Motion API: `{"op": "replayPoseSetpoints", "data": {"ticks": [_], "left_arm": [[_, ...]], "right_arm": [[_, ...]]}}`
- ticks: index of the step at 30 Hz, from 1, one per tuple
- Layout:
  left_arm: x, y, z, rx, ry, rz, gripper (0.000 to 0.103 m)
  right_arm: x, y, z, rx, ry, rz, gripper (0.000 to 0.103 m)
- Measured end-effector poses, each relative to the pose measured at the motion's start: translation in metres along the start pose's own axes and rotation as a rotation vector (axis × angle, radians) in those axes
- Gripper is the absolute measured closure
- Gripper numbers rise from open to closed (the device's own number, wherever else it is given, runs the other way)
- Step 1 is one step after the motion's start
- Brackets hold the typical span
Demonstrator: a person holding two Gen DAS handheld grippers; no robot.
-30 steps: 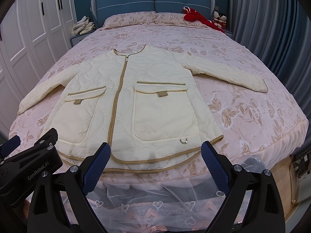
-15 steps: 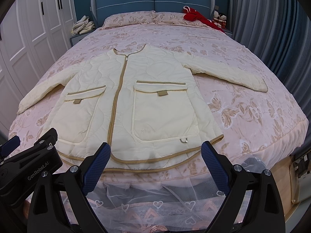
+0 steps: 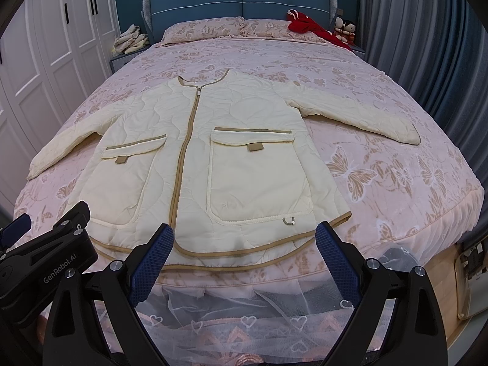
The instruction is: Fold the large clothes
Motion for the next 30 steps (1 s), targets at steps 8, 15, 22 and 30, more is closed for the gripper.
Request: {"op": "replayPoseSetpoints", "data": {"ticks": [8, 15, 22, 30], "left_arm": [[0.0, -0.001, 0.0, 0.002, 0.001, -0.001, 0.006], [0.0, -0.001, 0.001, 0.002, -0.002, -0.001, 0.006], [0.005, -0.006, 0.003, 0.009, -0.02, -0.001, 0.006], [0.023, 0.005, -0.004, 0.002, -0.035, 0.028, 0.005]], "right_arm": [[0.001, 0.001, 0.0, 0.0, -0.001, 0.001, 0.011], [0.001, 0.001, 0.0, 0.001, -0.005, 0.0, 0.011], [0.011, 0.0, 0.008, 0.01, -0.025, -0.006, 0.011], [0.032, 0.017, 0.0, 0.022, -0.051, -0.041, 0.011]]}}
Point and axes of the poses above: each gripper's, at about its wrist camera, not at the fingertips, and x roughly the way its jaws point, y to its right, z to its underside, the point moved 4 cm from there along x, roughly the way its jaws point, and after that the axes turned 5 degrees about -z, right-handed, at the moved point
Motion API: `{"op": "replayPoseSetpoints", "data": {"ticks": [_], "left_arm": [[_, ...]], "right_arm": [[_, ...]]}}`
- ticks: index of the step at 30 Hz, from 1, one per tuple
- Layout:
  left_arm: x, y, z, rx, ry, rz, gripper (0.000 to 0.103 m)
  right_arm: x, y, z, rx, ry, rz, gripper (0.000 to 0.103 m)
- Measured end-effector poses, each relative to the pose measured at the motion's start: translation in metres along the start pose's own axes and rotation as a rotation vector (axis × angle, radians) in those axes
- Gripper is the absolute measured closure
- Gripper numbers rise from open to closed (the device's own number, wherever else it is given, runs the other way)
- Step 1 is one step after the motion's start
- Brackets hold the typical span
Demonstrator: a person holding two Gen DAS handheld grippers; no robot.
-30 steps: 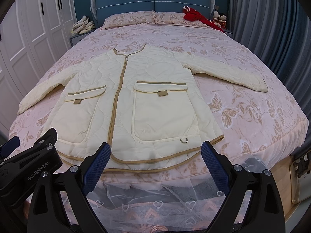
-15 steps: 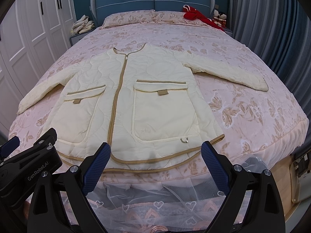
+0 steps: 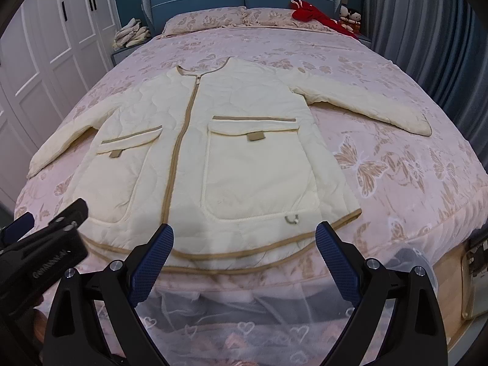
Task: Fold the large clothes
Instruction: 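Grasp the jacket sleeve cuff with the right gripper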
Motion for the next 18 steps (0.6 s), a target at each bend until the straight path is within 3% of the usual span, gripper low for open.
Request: {"op": "replayPoseSetpoints", "data": {"ticks": [6, 13, 18], "left_arm": [[0.025, -0.003, -0.023, -0.027, -0.015, 0.001, 0.005], [0.061, -0.009, -0.049, -0.073, -0.056, -0.022, 0.005], [0.088, -0.014, -0.066, -0.13, -0.113, -0.025, 0.005]], "right_arm": [[0.027, 0.074, -0.039, 0.175, 0.009, -0.012, 0.011], [0.073, 0.233, -0.1, 0.486, 0.075, 0.042, 0.011], [0.107, 0.345, -0.13, 0.646, 0.129, 0.167, 0.011]]}}
Point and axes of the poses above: each gripper's, at about its wrist camera, not at the fingertips, and x roughly the way its jaws point, y to its right, z to its underside, the point moved 4 cm from there along x, roughly the way its jaws point, and after that the axes turned 5 degrees about -z, right-handed, at the moved point
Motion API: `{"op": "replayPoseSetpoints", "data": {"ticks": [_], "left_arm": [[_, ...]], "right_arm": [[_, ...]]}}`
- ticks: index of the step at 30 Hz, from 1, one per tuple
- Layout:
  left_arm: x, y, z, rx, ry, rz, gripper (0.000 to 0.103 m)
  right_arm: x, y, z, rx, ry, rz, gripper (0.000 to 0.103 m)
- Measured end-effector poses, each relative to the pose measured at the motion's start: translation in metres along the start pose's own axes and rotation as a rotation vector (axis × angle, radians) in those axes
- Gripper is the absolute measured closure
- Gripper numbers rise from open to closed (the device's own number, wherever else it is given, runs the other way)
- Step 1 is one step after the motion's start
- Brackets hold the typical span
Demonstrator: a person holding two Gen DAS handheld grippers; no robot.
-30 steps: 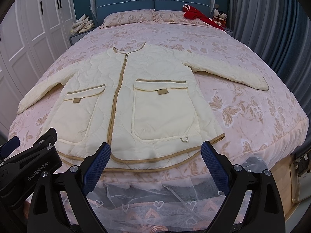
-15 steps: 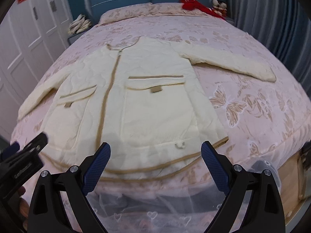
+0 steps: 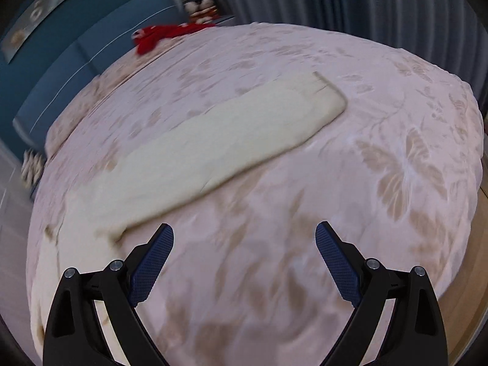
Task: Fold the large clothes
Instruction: 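Grasp the jacket sleeve cuff with the right gripper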
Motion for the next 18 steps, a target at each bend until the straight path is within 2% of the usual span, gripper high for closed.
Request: {"op": "replayPoseSetpoints", "data": {"ticks": [7, 13, 16, 17, 18], "left_arm": [[0.034, 0.006, -0.016, -0.049, -0.069, -0.016, 0.005], [0.056, 0.011, -0.027, -0.056, -0.099, -0.009, 0.005], [0.064, 0.009, -0.029, -0.063, -0.11, -0.008, 0.005], [0.067, 0.008, -0.029, -0.064, -0.113, -0.008, 0.005], [0.069, 0.007, -0.03, -0.065, -0.116, -0.01, 0.005]], "right_arm": [[0.05, 0.049, -0.065, 0.177, 0.045, -0.004, 0.011], [0.098, 0.066, -0.081, 0.247, -0.004, 0.021, 0.011], [0.11, 0.07, -0.083, 0.306, 0.005, 0.006, 0.022], [0.11, 0.068, -0.084, 0.312, 0.023, -0.003, 0.037], [0.111, 0.063, -0.085, 0.302, 0.022, -0.023, 0.047]]}}
Point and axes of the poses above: each gripper's, at about its wrist camera, not at the fingertips, and x roughly the way its jaws point, y to its right, z to its underside, the point moved 4 cm from there along x, roughly the way its jaws point, and after that the axes turned 5 degrees about -z, right-handed, at the moved point
